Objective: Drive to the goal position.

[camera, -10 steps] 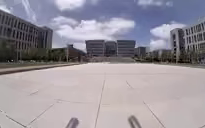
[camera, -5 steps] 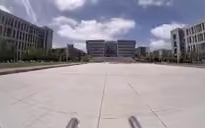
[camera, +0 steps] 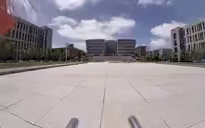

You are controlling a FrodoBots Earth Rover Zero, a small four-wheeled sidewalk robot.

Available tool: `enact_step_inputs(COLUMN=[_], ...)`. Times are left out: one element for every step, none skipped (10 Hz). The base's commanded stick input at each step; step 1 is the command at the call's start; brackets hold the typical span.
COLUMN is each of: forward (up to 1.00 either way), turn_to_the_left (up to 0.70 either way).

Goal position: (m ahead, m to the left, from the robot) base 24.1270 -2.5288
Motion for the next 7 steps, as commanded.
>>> enact_step_inputs(forward=[0.7, 0.7, 0.7, 0.7, 0.7, 0.7, 0.7], turn_to_the_left=[0.0, 0.0, 0.0, 0.0, 0.0, 0.0, 0.0])
